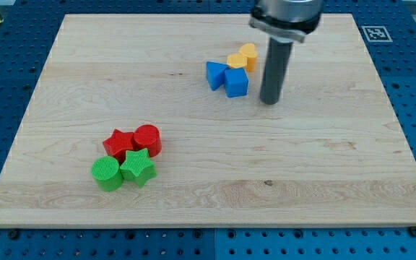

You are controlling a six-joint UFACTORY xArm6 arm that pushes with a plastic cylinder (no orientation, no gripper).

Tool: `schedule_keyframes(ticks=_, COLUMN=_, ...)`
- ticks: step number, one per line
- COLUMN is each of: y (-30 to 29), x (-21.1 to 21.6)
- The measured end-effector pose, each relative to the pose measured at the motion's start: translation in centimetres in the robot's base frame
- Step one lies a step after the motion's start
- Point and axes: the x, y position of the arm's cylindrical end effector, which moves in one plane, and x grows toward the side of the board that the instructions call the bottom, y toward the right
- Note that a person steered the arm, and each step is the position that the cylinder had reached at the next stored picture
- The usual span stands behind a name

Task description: Move the group of blocks to the down

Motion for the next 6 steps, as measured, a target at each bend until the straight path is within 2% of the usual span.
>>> schedule_keyframes(ticks=2, y=0.6, x=-10.2)
schedule_keyframes(ticks=3, y=-0.2, x=-11.1)
schedule_keyframes(ticks=6, y=-7.8, x=-11.2)
